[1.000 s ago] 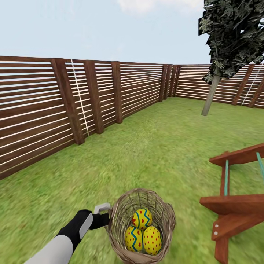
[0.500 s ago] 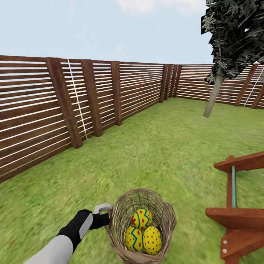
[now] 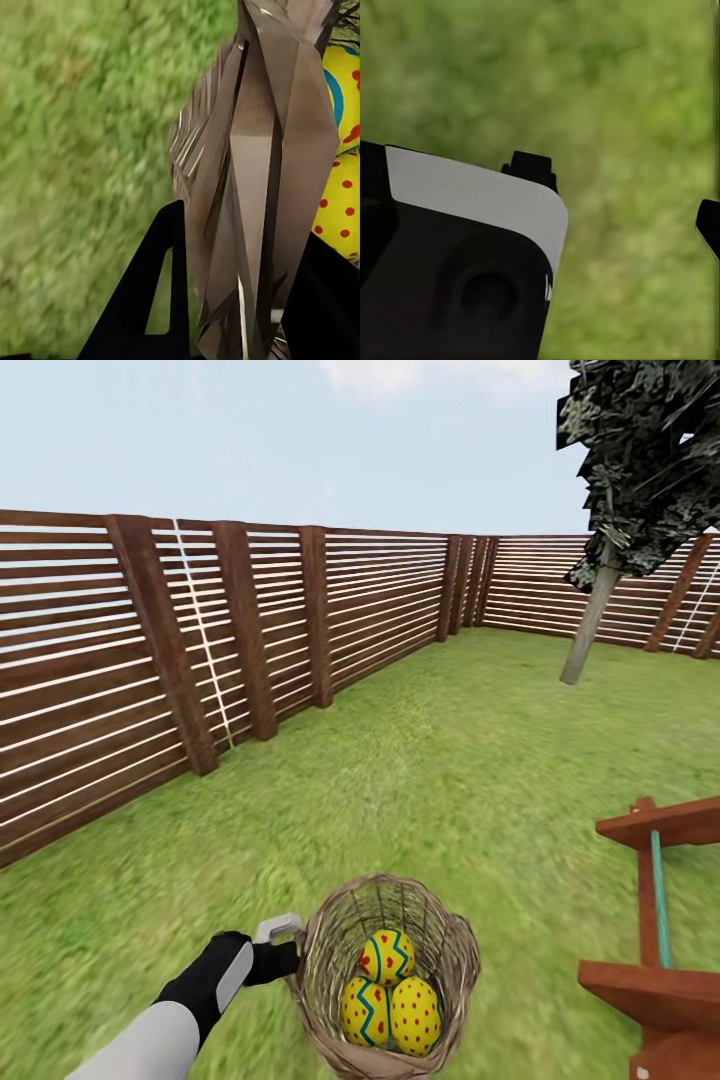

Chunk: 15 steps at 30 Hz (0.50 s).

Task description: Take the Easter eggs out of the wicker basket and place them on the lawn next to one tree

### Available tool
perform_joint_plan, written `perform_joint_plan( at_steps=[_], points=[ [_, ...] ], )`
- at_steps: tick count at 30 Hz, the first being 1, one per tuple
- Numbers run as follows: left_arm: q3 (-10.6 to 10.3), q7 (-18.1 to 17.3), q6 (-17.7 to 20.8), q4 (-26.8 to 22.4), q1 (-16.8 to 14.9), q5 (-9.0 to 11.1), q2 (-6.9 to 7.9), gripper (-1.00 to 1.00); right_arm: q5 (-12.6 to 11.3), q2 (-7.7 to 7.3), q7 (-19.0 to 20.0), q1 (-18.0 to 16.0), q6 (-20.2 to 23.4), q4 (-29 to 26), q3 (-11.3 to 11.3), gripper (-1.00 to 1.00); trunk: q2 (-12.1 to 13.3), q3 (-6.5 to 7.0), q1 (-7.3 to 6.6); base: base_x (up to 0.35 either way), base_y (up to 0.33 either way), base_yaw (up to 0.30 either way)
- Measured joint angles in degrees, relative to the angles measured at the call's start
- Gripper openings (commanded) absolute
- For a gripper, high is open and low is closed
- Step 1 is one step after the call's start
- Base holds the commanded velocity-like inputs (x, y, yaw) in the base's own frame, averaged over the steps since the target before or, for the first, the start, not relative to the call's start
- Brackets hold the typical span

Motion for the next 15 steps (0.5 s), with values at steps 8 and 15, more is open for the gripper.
perform_joint_plan(
  at_steps=[8,15],
  points=[
    [0.0,0.0,0.0,0.0,0.0,0.0,-0.02,-1.0,0.0,0.0,0.0,0.0,0.0,0.0,0.0,1.0,0.0,0.0,0.0,0.319,0.0,0.0],
    [0.0,0.0,0.0,0.0,0.0,0.0,-0.07,-1.0,0.0,0.0,0.0,0.0,0.0,0.0,0.0,1.0,0.0,0.0,0.0,0.319,0.0,0.0]
  ],
)
